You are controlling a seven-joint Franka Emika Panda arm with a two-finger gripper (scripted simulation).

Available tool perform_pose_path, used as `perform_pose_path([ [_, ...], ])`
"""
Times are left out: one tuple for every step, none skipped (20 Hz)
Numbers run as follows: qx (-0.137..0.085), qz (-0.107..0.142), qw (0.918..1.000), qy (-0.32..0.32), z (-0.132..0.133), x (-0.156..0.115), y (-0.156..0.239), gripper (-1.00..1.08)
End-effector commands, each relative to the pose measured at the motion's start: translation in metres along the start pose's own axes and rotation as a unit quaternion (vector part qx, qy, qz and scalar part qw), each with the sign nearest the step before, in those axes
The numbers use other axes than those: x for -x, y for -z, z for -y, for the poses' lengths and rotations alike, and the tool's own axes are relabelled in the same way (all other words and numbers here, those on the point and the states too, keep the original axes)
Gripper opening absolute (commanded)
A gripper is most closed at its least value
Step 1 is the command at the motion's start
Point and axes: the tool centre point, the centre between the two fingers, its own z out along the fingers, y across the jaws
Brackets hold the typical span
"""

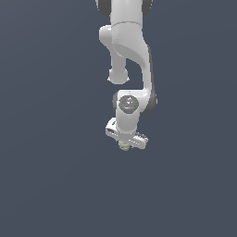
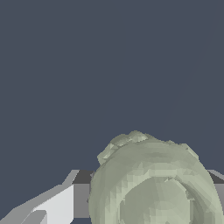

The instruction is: Pick up the object and move it to a goal position.

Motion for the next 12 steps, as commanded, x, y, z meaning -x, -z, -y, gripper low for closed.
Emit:
perform_pose_path([
  [0.0, 0.0, 1.0, 0.0, 0.0, 0.0, 0.0, -1.0],
  [0.0, 0.0, 1.0, 0.0, 0.001, 0.0, 0.001, -1.0],
  [0.0, 0.0, 1.0, 0.0, 0.003, 0.001, 0.003, -1.0],
  [0.0, 0.0, 1.0, 0.0, 0.005, 0.001, 0.005, -1.0],
  [0.0, 0.0, 1.0, 0.0, 0.008, 0.002, 0.008, -1.0],
  [0.0, 0.0, 1.0, 0.0, 0.011, 0.003, 0.012, -1.0],
  [0.0, 0.0, 1.0, 0.0, 0.015, 0.004, 0.016, -1.0],
  [0.0, 0.0, 1.0, 0.0, 0.02, 0.005, 0.021, -1.0],
  [0.0, 0.0, 1.0, 0.0, 0.025, 0.007, 0.027, -1.0],
  [0.0, 0.0, 1.0, 0.0, 0.03, 0.008, 0.033, -1.0],
  [0.0, 0.0, 1.0, 0.0, 0.036, 0.01, 0.039, -1.0],
  [0.0, 0.0, 1.0, 0.0, 0.043, 0.012, 0.046, -1.0],
])
